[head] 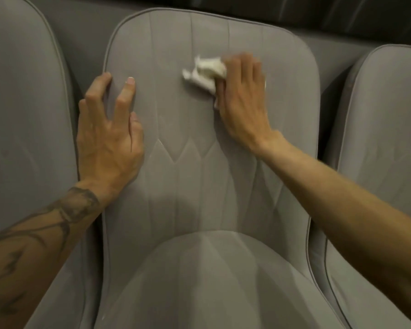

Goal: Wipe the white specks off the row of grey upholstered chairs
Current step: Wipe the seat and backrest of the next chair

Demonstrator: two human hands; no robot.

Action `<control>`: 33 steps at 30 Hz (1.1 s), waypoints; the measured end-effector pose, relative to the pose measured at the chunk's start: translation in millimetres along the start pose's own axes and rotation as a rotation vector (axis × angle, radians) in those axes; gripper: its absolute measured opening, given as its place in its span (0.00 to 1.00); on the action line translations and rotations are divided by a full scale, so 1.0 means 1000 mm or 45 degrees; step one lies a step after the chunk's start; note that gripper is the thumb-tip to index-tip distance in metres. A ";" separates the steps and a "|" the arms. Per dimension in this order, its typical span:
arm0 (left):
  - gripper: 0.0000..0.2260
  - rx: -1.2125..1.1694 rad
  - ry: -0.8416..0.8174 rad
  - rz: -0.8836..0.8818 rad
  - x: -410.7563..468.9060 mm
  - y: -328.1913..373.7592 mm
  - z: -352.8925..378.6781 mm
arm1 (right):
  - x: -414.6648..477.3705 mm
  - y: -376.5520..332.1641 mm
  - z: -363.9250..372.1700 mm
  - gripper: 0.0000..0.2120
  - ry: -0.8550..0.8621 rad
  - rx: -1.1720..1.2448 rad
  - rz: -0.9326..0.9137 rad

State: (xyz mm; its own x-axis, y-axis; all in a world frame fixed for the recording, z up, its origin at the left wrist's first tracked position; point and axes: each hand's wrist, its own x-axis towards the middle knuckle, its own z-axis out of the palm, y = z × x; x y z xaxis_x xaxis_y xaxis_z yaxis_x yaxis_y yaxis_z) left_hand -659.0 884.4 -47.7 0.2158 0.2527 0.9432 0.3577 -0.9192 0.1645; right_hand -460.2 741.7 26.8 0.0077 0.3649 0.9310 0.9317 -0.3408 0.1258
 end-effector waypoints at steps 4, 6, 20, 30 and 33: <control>0.22 -0.001 0.009 0.016 0.000 -0.002 0.002 | 0.022 -0.008 0.013 0.11 0.160 -0.053 0.143; 0.22 0.001 0.015 0.019 0.001 -0.003 0.002 | -0.016 -0.018 0.012 0.12 0.022 -0.007 0.042; 0.23 0.010 -0.008 0.000 0.000 -0.001 0.001 | -0.025 -0.019 0.016 0.11 -0.027 -0.002 -0.019; 0.23 0.007 -0.020 0.000 0.000 0.000 -0.001 | -0.002 -0.005 0.018 0.09 0.124 -0.024 0.114; 0.23 0.015 -0.008 0.010 0.000 -0.002 0.000 | -0.066 -0.018 0.023 0.11 -0.064 0.047 -0.017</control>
State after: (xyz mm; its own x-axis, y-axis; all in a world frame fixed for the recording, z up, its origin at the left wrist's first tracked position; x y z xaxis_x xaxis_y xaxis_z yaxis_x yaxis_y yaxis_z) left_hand -659.6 885.9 -48.1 0.2241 0.2471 0.9427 0.3668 -0.9176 0.1533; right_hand -469.5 743.7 -44.5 0.0127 0.4125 0.9109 0.9445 -0.3041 0.1245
